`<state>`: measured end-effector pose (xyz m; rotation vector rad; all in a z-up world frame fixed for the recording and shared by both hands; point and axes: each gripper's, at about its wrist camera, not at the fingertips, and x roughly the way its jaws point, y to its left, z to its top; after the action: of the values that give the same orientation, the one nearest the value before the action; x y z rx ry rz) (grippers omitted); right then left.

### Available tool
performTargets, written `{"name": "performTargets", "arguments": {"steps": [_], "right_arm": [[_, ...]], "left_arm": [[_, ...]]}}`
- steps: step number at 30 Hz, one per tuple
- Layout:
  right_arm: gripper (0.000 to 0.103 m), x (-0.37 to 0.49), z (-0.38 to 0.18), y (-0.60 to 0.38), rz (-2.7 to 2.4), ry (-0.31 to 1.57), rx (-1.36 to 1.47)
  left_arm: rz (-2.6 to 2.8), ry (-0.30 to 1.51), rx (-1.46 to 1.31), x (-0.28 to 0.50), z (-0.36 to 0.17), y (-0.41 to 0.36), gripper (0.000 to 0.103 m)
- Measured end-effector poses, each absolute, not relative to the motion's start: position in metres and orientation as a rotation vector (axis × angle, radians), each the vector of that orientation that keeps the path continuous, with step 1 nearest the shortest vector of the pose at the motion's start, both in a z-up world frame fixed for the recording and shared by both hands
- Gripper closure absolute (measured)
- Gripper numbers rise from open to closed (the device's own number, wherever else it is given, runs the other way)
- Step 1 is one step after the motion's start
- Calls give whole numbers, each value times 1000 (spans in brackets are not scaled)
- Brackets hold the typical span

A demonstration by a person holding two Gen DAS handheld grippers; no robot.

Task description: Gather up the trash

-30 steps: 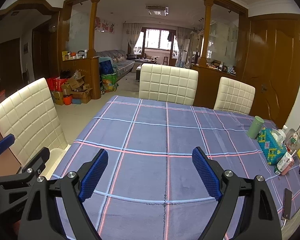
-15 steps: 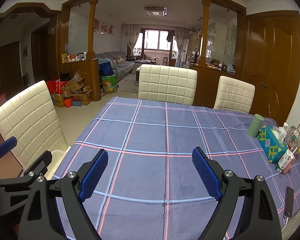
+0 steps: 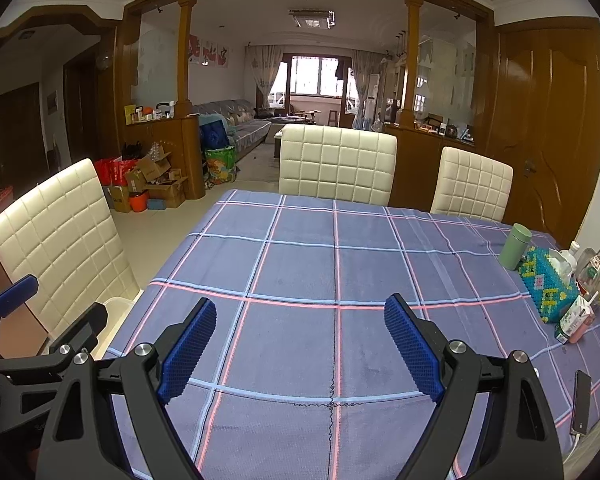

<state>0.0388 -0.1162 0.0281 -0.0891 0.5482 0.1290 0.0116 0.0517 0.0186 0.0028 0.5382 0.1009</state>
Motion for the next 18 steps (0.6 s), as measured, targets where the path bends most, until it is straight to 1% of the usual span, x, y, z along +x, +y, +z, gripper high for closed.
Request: {"name": "performTargets", "arguments": {"steps": [18], "right_arm": [[19,37,26,-116,134,546,-90]], "left_arm": [[98,533,15,8,20,51,4]]}}
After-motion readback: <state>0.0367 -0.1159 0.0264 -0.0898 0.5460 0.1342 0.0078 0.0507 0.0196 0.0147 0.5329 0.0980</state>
